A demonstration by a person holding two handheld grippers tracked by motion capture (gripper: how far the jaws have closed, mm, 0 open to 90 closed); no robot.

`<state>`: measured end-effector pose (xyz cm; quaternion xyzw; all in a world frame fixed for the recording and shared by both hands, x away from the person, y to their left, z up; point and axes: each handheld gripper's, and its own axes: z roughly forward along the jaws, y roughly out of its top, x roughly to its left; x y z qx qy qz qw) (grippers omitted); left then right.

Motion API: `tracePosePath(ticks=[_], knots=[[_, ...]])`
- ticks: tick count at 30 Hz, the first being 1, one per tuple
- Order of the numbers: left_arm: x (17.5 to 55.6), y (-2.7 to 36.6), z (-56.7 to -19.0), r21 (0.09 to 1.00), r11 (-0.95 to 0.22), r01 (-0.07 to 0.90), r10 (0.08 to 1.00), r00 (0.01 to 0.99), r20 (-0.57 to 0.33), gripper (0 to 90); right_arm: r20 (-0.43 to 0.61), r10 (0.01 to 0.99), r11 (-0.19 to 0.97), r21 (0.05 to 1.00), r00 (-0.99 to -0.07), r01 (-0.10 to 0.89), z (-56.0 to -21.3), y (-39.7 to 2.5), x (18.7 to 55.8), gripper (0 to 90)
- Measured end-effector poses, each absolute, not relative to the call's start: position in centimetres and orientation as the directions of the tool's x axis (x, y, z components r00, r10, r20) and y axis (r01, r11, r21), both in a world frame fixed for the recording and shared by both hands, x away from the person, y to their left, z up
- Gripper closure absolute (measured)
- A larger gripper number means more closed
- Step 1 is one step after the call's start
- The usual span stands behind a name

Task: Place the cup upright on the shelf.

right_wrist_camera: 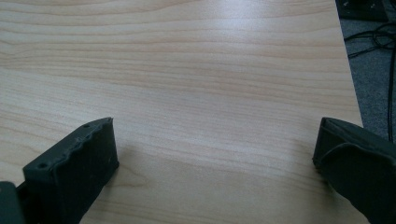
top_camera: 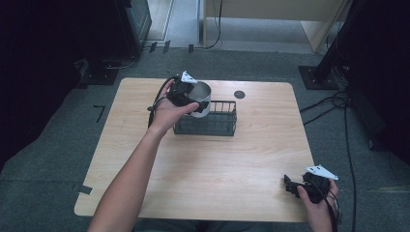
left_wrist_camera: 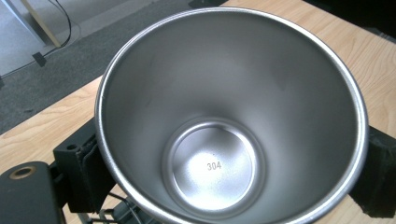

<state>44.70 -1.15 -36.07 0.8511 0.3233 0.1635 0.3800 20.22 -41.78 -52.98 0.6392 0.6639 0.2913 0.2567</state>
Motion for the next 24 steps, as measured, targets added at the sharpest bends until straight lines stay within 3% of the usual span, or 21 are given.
tracePosePath(ticks=[24], knots=[[45.7,-1.8,-39.0,0.703,-0.566,0.432,0.639,0.768,0.043,7.6,0.031,0.998,0.014,0.715,-0.052,0.699,-53.0,-41.8,20.2,0.0]])
